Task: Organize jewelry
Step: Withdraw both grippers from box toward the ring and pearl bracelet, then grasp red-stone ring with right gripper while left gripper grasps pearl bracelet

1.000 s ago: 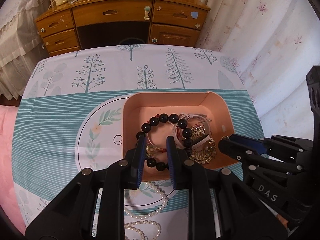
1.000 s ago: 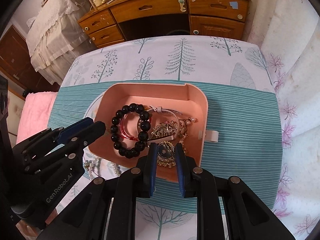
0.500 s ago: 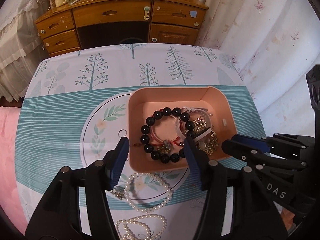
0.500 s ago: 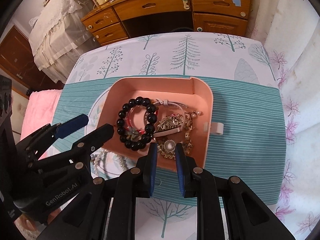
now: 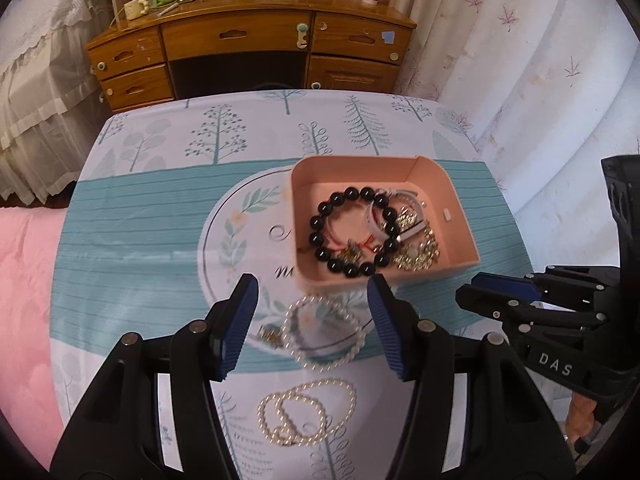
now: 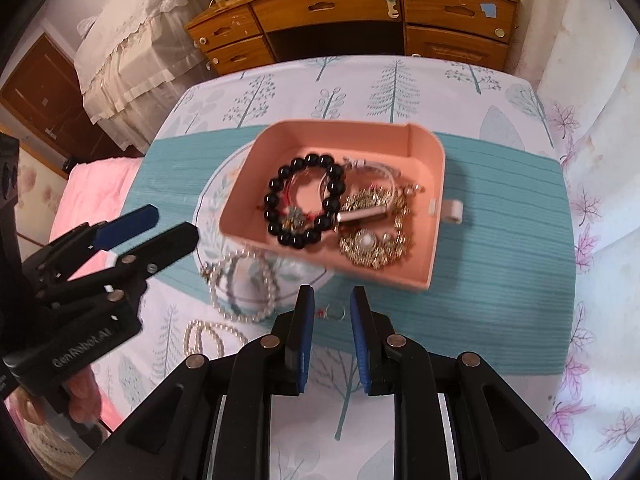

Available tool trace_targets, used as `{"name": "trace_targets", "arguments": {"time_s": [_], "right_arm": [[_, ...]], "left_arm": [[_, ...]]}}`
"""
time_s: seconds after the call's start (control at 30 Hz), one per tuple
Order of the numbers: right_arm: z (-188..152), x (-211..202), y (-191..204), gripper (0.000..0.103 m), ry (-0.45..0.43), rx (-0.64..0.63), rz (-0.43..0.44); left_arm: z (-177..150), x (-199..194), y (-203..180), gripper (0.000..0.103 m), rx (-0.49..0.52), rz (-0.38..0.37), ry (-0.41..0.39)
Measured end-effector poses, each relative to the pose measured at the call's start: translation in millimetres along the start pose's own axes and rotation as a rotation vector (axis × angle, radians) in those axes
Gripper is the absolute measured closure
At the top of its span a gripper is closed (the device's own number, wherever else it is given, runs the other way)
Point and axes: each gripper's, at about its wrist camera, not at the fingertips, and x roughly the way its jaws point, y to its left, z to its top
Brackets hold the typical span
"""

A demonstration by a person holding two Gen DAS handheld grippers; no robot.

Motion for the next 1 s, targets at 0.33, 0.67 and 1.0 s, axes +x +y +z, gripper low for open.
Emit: {"name": "trace_targets", "arguments": {"time_s": [0.33, 0.67, 1.0], "right_arm": [[-25, 9, 10, 0.066, 0.023, -0.037, -0.009], [-28, 30, 11, 0.066, 0.058, -0.051, -0.018], [-26, 43, 8, 0.066, 0.074, -0.047, -0.013]], "left_arm": [[-34, -4, 16, 0.048, -0.030, 0.003, 0.031], [-48, 6, 20, 0.048, -0.054, -0.033, 0.070], [-56, 23, 32, 0.048, -0.113, -0.055, 0.127]]}}
